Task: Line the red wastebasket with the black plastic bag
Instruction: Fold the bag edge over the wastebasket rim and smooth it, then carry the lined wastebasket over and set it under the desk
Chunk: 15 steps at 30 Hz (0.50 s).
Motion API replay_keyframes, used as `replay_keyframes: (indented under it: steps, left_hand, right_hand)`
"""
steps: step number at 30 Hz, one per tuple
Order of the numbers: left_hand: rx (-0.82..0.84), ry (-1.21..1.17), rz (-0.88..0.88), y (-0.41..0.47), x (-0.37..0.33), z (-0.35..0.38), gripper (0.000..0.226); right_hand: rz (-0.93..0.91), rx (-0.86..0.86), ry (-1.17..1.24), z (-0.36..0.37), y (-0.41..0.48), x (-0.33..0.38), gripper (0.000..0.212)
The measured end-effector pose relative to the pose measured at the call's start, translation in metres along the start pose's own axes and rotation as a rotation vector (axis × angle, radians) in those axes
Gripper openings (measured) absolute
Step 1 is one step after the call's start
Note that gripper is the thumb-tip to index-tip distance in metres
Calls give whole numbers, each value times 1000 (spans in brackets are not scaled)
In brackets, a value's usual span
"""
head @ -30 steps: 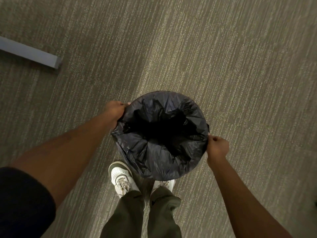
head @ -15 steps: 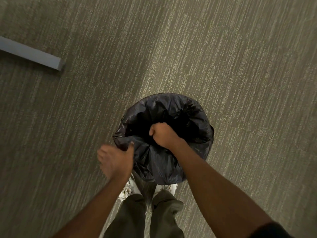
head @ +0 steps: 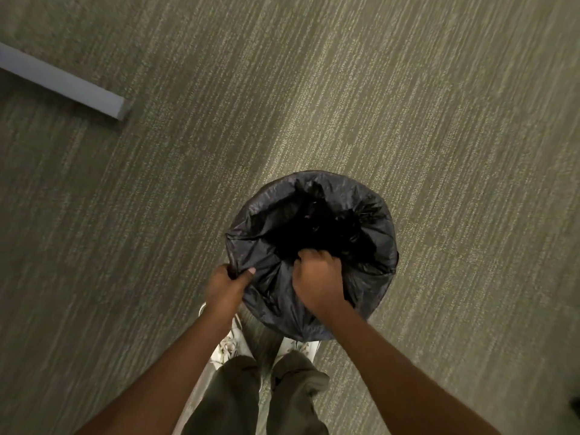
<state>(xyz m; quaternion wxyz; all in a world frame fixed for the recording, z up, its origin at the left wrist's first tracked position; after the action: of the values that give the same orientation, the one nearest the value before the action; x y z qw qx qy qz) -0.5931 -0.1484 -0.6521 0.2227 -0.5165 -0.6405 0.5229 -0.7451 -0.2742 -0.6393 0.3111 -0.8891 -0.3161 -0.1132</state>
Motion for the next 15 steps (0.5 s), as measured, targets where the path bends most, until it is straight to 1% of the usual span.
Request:
replay_keyframes:
  steps: [2,3,5,7,9,11,12,13,15]
  left_hand:
    - [98,-176,-66,1,12,0,26]
    - [121,-221,-97,2,18,0,24]
    - [156,-265,-152,3,29,0,26]
    - [191,-308,-177,2,35,2,20]
    - [202,-336,-174,-1,36,3,14]
    - [199,-347,-167,-2,34,2,20]
    - [199,-362,-165,-3,33,1,25]
    - [200,-377,-163,-4,31,0,29]
    - [189,-379,-157,-8,29,-2,38]
  right_hand:
    - [55,-3,-74,16,-32,2,36]
    - [96,21,-90,25,-45,1,39]
    - [174,157,-88,44,-65,-7,47]
    - [192,271,-97,55,-72,-16,53]
    - [213,295,-54,52,-69,-23,55]
    - [225,263,44,39,-58,-23,57]
    - [215,218,73,26,-52,-22,58]
    - [186,139,70,8,-44,-21,57]
    - [132,-87,1,-41,-31,-22,51]
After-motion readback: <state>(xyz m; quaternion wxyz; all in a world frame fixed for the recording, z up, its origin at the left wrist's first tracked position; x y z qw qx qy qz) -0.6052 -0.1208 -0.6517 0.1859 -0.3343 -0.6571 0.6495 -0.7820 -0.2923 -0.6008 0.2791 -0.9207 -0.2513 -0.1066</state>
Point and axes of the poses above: each hand's wrist, its own y-axis towards the middle knuckle, its own z-axis out of the palm, x = y × z, the point moved 8 cm from there along y, towards the middle knuckle, and after that the axes turned 14 degrees about -z, right-handed, at the moved point
